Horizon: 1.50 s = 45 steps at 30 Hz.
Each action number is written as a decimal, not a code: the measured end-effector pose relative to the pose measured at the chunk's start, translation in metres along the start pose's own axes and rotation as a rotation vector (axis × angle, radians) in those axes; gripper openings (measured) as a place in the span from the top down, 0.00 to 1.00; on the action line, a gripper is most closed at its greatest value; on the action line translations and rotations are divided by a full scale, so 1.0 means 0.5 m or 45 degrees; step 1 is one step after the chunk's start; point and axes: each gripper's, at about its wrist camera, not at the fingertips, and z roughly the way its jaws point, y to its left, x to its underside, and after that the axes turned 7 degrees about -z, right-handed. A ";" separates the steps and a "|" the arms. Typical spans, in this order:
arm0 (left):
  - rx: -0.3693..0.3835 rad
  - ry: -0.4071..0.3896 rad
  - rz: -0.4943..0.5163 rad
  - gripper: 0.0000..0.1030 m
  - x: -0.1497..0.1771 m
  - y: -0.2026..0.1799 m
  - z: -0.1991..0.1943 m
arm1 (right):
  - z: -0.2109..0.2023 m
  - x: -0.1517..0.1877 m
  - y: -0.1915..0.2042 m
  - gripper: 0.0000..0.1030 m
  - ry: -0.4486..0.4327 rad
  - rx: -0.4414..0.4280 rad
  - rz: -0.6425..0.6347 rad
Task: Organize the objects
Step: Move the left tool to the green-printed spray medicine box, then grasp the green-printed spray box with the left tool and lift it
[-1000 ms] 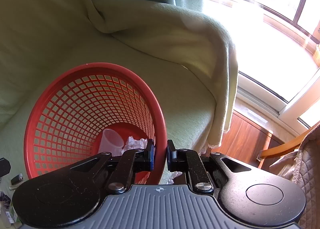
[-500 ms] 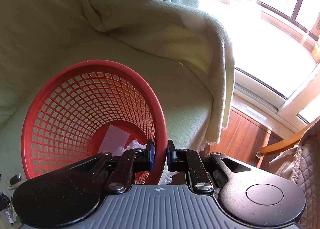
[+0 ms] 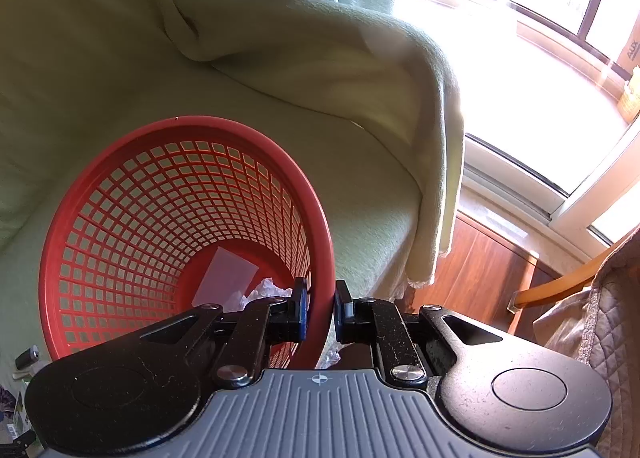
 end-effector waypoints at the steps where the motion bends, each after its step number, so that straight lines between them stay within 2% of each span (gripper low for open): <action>1: 0.012 0.008 0.013 0.23 -0.004 0.002 0.012 | -0.001 0.000 -0.001 0.91 0.001 0.000 0.001; 6: 0.049 0.066 0.088 0.24 -0.020 -0.001 0.057 | -0.005 0.004 0.000 0.91 0.002 0.005 0.011; 8: 0.091 0.090 0.078 0.34 -0.025 -0.004 0.062 | -0.006 0.006 0.000 0.91 0.000 0.006 0.015; 11: 0.098 0.108 0.064 0.37 -0.024 -0.017 0.056 | -0.007 0.008 -0.004 0.91 0.001 0.006 0.024; 15: 0.079 0.112 0.000 0.44 -0.022 -0.029 0.051 | -0.008 0.008 -0.005 0.91 0.004 0.002 0.024; 21: 0.073 0.136 -0.097 0.48 -0.029 -0.041 0.043 | -0.008 0.010 -0.005 0.91 0.004 -0.005 0.019; 28: 0.108 0.056 -0.187 0.49 -0.053 -0.060 -0.016 | -0.003 0.007 -0.009 0.91 0.004 -0.019 0.015; 33: 0.166 -0.002 -0.218 0.49 -0.105 -0.088 -0.097 | -0.003 0.005 -0.009 0.91 0.000 -0.032 0.014; 37: 0.262 -0.071 -0.212 0.49 -0.174 -0.130 -0.171 | 0.000 0.005 -0.012 0.91 0.000 -0.042 0.022; 45: 0.531 -0.285 -0.133 0.49 -0.310 -0.278 -0.291 | -0.003 0.000 -0.013 0.91 -0.009 -0.067 0.022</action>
